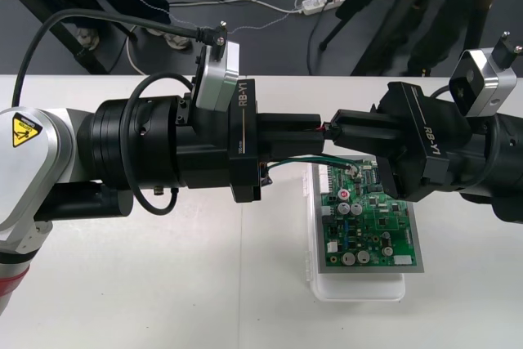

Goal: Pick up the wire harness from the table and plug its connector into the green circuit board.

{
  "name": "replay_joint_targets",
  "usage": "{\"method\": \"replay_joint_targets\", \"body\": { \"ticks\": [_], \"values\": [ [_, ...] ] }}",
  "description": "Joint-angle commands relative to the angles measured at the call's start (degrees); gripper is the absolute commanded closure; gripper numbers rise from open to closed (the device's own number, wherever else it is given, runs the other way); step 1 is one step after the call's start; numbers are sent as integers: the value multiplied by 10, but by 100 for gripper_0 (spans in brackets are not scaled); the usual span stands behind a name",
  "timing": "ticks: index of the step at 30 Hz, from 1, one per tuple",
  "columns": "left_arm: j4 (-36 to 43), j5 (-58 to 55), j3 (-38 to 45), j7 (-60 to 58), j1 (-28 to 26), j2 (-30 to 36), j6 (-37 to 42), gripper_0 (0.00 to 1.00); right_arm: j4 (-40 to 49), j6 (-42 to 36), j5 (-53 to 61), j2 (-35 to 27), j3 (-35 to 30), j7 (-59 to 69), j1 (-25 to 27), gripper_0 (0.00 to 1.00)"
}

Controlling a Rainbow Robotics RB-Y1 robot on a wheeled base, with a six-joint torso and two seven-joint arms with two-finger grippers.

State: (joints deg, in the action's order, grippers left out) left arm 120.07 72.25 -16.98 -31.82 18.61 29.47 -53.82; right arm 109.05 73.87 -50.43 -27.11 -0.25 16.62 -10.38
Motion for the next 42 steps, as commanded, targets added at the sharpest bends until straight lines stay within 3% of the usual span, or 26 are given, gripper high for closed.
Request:
{"method": "replay_joint_targets", "body": {
  "ticks": [1,13,14,28,29,30,33,37,42],
  "values": [
    [14,4,-11,26,20,17,28,86,21,5,15,8,-9,-16,4,100],
    [13,3,-10,26,21,24,28,94,21,5,15,8,-8,-16,4,100],
    [13,4,-10,26,21,26,28,100,21,5,15,8,-9,-15,4,100],
    [14,-2,-11,27,25,28,28,100,21,5,16,8,-9,-14,4,99],
    [14,-4,-11,27,25,28,28,100,21,5,16,8,-9,-14,4,93],
    [13,-6,-11,28,26,28,28,100,21,5,16,7,-10,-15,4,66],
    [13,-10,-10,31,27,28,28,100,21,5,16,7,-12,-16,4,21],
    [13,-10,-10,32,27,31,28,100,21,5,16,-2,-17,-16,4,0],
    [13,-10,-11,32,27,41,28,100,21,9,16,-17,-28,-17,4,0]
  ]
}}
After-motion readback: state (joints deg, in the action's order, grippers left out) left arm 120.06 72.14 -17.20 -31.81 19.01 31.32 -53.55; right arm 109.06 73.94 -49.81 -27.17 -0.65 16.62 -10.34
